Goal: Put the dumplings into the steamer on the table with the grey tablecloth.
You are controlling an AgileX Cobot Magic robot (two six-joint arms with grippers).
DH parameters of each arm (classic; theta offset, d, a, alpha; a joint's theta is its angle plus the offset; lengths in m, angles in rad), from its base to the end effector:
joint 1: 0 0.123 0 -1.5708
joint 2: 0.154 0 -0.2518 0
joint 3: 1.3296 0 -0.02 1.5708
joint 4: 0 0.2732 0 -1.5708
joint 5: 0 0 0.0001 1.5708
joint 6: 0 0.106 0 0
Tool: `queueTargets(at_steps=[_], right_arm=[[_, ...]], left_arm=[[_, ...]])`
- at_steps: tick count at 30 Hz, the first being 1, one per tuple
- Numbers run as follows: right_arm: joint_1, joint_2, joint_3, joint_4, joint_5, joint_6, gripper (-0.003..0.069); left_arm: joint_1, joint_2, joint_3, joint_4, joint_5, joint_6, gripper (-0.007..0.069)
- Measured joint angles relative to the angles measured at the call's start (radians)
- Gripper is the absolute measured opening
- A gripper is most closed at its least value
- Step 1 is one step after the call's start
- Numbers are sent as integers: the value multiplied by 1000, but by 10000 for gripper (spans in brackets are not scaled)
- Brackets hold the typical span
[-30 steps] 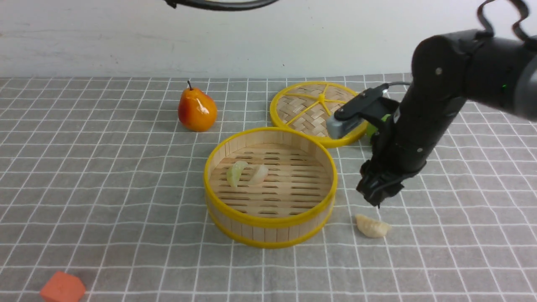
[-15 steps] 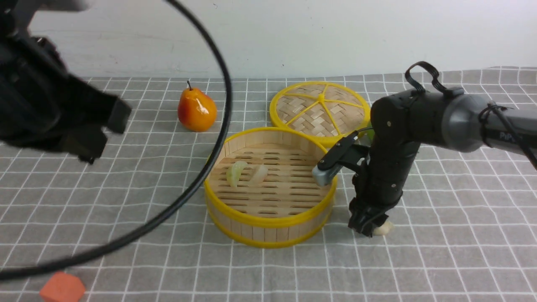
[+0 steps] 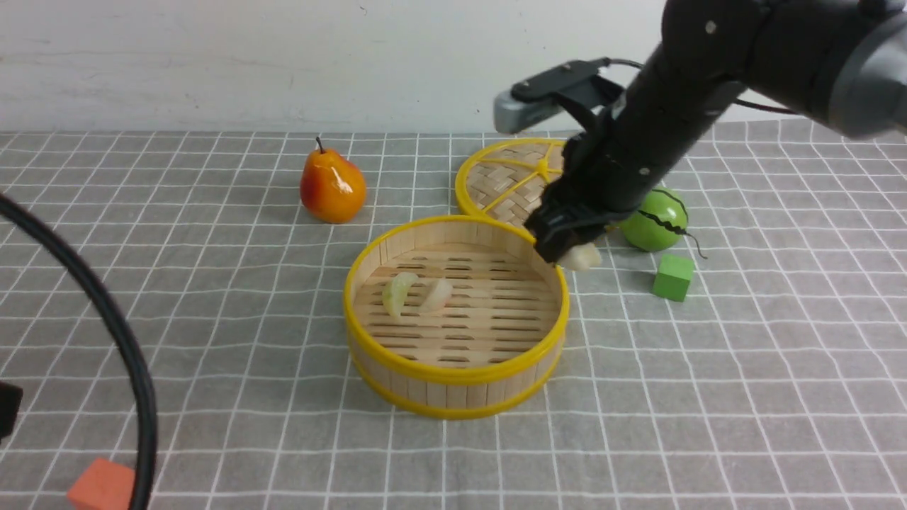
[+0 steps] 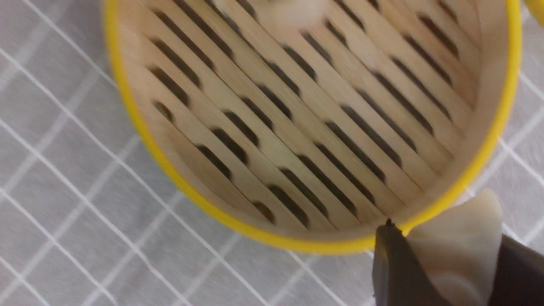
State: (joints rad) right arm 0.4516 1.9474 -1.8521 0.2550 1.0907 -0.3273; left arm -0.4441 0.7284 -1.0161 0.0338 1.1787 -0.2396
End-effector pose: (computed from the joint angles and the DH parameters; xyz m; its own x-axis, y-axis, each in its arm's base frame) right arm 0.3936 0.2173 0.2665 -0.6717 -0.5489 -0.4975 -0.6721 0.7340 0.0975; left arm 0.1463 -0.0659 0.3598 -0.7255 0.0964 -0.6814 0.2533 0.9581 -0.1341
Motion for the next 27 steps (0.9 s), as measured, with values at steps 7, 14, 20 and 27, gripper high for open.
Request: queueTargets(at_steps=[7, 14, 20, 27], right_arm=[[119, 131, -26, -70, -128, 1, 199], [152, 253, -26, -170, -206, 45, 215], [151, 277, -27, -224, -211, 120, 419], [151, 186, -71, -221, -26, 159, 499]], left_arm=[[0, -28, 50, -13, -17, -20, -14], [0, -28, 50, -15, -6, -21, -14], [0, -29, 50, -2, -1, -8, -14], [0, -136, 78, 1, -50, 1, -14]])
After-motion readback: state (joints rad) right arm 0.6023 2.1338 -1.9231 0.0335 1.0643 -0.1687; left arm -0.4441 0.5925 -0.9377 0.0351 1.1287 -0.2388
